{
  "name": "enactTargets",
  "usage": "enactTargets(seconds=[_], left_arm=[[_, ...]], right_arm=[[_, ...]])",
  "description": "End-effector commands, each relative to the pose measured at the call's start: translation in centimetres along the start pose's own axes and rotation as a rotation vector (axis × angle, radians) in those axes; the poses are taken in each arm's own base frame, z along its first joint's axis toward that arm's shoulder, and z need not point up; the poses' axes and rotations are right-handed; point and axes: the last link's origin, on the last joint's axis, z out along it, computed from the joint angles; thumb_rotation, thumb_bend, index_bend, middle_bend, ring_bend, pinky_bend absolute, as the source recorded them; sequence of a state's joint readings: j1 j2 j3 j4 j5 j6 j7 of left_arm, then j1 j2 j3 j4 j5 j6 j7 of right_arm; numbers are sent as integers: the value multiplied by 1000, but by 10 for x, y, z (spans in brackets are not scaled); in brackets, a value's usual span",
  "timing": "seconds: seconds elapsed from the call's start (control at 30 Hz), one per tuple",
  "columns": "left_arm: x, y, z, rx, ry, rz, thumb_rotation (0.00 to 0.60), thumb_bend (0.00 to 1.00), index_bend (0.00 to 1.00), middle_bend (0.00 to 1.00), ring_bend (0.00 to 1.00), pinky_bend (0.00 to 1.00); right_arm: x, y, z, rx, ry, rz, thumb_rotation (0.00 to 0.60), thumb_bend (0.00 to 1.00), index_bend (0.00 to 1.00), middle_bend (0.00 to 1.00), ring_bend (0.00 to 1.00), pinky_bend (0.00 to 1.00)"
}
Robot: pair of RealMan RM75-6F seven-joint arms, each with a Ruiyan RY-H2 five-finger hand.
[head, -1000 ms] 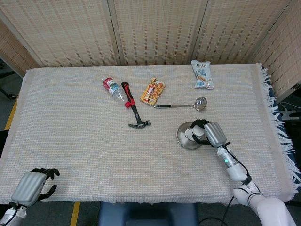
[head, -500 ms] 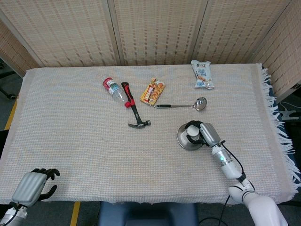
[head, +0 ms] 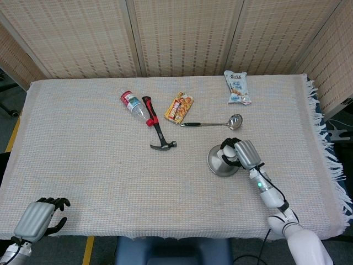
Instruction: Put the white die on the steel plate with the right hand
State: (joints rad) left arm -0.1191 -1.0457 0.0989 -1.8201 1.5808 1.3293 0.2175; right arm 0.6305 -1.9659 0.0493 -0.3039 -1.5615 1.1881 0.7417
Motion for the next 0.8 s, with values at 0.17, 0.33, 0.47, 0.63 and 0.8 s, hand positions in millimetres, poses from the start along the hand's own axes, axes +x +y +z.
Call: enactTargets(seconds=[0.17,0.33,0.47,0.63,0.8], left_arm=[[0,0,0,2,-1,0,600,336,405,477,437,440],[0,0,0,1,-2,-1,600,336,405,477,437,440],[0,0,0,2,-2,-3,600,337,405,476,437,440],[0,-1,0,3,-3,-3,600,336,405,477,437,440],[0,0,0,2,-4,-1,600,337,405,477,437,440]], right_arm=[[-13,-9,-3,7,-40,193,600,312,505,499,446,740],[-20,-16,-8,28,-147,425,600,312,502,499,445,739],[-15,-13,-6,46,-116,262,600,313,501,499,445,739],[-8,-6,-3,39,-40,-12,600,313,501,499,445,739],[-6,-5,-3,38,-5,-158,600,313,500,499,445,739]])
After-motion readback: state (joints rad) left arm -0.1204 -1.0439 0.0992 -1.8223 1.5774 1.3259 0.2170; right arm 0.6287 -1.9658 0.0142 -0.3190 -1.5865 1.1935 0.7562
